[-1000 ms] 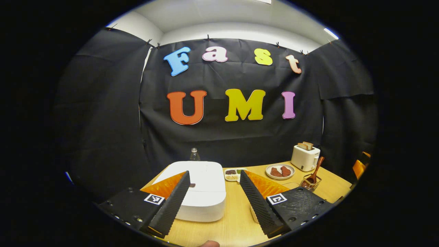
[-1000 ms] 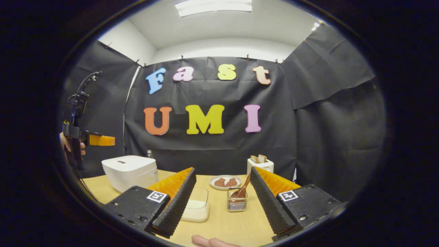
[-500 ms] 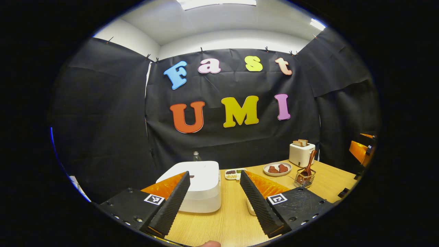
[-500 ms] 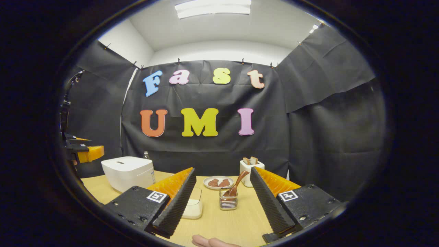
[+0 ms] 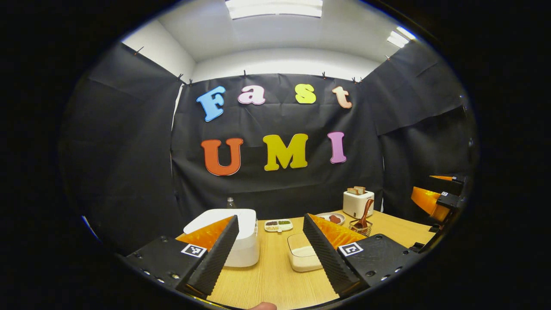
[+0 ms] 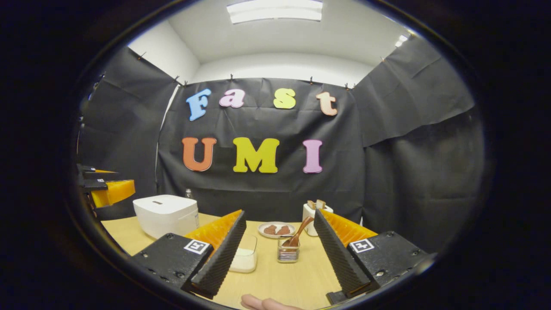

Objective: Close the left gripper, press the button to open the rice cooker; take a wooden spoon from the chopstick holder with the right hand, scoop a spoonful of rice and pour it into the rice cooker, then put the wooden spoon back into the chopstick holder.

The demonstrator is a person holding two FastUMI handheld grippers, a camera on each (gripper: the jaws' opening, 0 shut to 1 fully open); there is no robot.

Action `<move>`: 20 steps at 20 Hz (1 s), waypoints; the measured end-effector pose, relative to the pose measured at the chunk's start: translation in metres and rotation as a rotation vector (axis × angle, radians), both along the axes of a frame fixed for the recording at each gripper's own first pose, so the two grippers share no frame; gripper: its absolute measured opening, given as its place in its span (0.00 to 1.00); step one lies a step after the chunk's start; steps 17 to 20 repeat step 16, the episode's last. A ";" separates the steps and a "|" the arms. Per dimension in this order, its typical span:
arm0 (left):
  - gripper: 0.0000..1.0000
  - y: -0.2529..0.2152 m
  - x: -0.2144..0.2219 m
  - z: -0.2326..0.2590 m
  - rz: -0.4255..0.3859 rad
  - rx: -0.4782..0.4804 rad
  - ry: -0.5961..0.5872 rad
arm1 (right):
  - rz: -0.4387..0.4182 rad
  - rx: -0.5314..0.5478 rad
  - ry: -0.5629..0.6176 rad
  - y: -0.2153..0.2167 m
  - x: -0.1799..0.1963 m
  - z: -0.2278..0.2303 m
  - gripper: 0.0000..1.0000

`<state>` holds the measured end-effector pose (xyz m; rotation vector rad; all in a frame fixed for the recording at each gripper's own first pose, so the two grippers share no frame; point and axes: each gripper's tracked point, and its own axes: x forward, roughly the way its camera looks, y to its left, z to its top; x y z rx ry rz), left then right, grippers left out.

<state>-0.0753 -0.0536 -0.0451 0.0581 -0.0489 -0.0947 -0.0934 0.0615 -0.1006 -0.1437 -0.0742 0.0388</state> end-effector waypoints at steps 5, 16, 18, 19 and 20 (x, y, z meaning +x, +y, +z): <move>0.96 -0.002 -0.011 0.003 -0.012 0.001 -0.012 | -0.022 0.019 -0.010 -0.008 -0.001 0.004 1.00; 0.95 0.000 -0.007 0.001 0.001 0.010 -0.015 | 0.012 0.027 0.018 0.000 0.010 -0.006 1.00; 0.95 0.000 -0.007 0.001 0.001 0.010 -0.015 | 0.012 0.027 0.018 0.000 0.010 -0.006 1.00; 0.95 0.000 -0.007 0.001 0.001 0.010 -0.015 | 0.012 0.027 0.018 0.000 0.010 -0.006 1.00; 0.95 0.000 -0.007 0.001 0.001 0.010 -0.015 | 0.012 0.027 0.018 0.000 0.010 -0.006 1.00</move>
